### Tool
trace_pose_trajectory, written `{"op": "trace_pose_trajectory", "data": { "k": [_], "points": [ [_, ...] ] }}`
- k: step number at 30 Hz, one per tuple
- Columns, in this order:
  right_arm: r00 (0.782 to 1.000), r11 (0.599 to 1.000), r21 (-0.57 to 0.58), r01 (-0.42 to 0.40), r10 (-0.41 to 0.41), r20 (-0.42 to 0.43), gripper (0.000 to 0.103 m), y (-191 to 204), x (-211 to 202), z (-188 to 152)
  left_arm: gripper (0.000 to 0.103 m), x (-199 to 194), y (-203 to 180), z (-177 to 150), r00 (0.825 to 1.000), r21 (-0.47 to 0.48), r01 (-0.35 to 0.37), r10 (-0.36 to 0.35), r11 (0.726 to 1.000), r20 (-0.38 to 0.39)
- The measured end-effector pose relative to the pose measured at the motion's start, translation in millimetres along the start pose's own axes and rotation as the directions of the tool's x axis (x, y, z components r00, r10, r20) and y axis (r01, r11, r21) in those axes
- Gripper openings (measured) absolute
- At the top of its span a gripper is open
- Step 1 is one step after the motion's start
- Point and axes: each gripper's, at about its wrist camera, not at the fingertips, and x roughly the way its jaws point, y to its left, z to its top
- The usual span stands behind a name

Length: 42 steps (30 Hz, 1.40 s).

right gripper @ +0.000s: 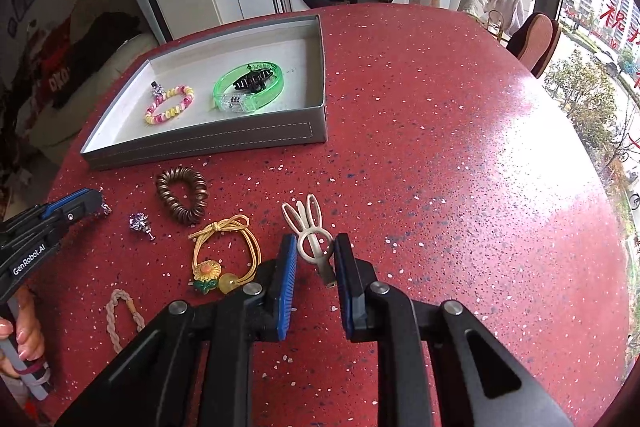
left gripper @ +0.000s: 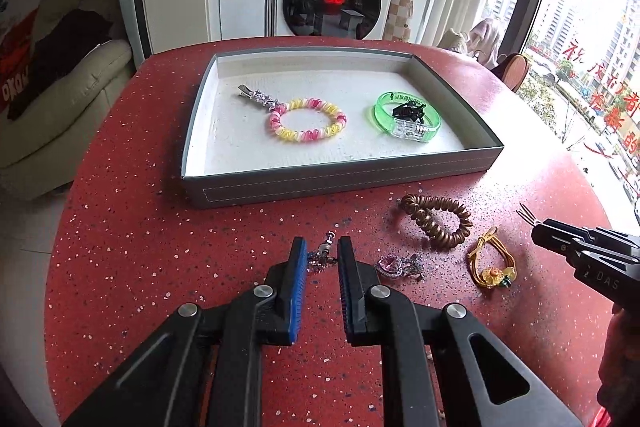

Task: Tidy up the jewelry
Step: 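Carry the heart pendant and bunny-ear clip over the gray tray with both tools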

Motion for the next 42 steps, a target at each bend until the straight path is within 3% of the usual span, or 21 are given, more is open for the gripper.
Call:
{"op": "trace_pose_trajectory", "data": {
  "k": [13, 22, 37, 42],
  "points": [
    [0.999, 0.999, -0.005, -0.04, 0.04, 0.035, 0.021, 13, -13, 13, 0.034, -22, 3, 22, 0.998, -0.012, 0.037, -0.036, 0.999, 0.06],
    [0.996, 0.998, -0.032, -0.062, 0.064, 0.069, 0.021, 27, -16, 47, 0.034, -22, 7, 53, 0.993, -0.003, 0.034, -0.033, 0.999, 0.114],
    [0.995, 0.997, -0.039, -0.073, 0.076, 0.065, 0.021, 50, 31, 123, 0.034, 27, 21, 117, 0.992, -0.003, -0.03, 0.03, 1.0, 0.124],
    [0.996, 0.997, 0.004, -0.074, 0.074, 0.053, 0.021, 44, 52, 140, 0.034, 56, 27, 126, 0.996, -0.031, -0.046, 0.048, 0.998, 0.081]
  ]
}}
